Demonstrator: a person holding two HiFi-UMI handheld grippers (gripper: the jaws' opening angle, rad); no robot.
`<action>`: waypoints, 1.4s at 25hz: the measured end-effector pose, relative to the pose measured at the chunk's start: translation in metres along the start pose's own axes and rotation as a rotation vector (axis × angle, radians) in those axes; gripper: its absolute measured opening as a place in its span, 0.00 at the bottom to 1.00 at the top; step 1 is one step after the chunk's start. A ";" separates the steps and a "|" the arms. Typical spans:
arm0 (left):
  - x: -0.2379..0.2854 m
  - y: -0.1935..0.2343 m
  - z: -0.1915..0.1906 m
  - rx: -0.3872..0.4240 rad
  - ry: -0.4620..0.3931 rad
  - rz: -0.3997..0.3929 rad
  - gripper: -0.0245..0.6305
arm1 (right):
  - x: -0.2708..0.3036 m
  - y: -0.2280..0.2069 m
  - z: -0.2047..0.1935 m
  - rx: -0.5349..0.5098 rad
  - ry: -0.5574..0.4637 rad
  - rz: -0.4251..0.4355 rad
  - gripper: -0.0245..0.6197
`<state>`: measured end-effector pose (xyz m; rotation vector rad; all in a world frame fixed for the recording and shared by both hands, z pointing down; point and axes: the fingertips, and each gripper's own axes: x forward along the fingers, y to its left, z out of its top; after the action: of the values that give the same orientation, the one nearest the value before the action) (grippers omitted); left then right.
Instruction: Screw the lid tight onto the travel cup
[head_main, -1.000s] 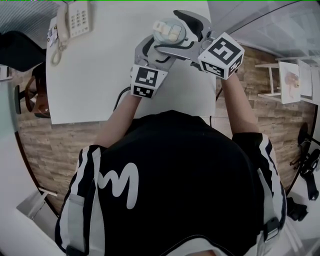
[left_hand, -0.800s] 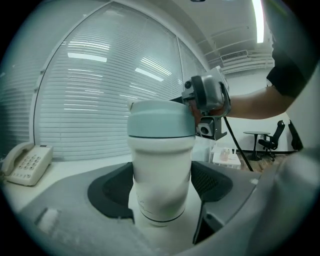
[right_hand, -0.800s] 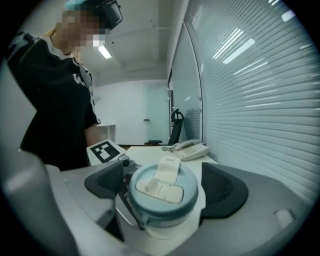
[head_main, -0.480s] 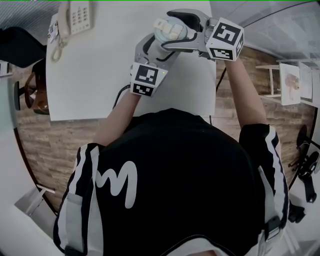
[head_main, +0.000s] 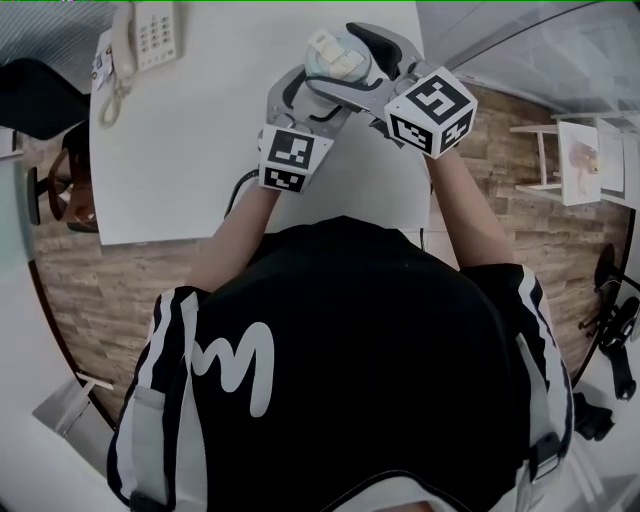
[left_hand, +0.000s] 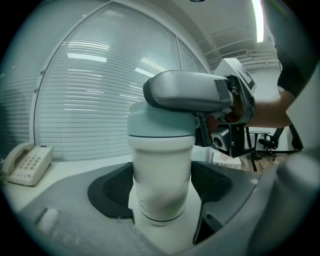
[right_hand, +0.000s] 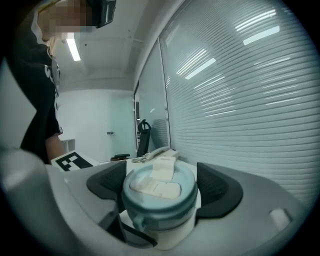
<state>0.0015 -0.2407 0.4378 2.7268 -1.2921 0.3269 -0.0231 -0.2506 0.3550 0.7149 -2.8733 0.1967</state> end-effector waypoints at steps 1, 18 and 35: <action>0.000 0.000 0.000 0.000 0.000 0.000 0.60 | 0.000 -0.001 0.000 0.006 -0.004 -0.030 0.72; 0.001 -0.001 -0.001 0.001 0.005 0.001 0.60 | -0.001 -0.004 0.002 0.016 -0.047 -0.182 0.72; 0.000 0.001 -0.001 0.005 0.003 -0.004 0.60 | 0.008 0.014 -0.002 -0.190 0.127 0.133 0.72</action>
<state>0.0010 -0.2410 0.4386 2.7314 -1.2868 0.3339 -0.0364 -0.2419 0.3570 0.4596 -2.7704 -0.0141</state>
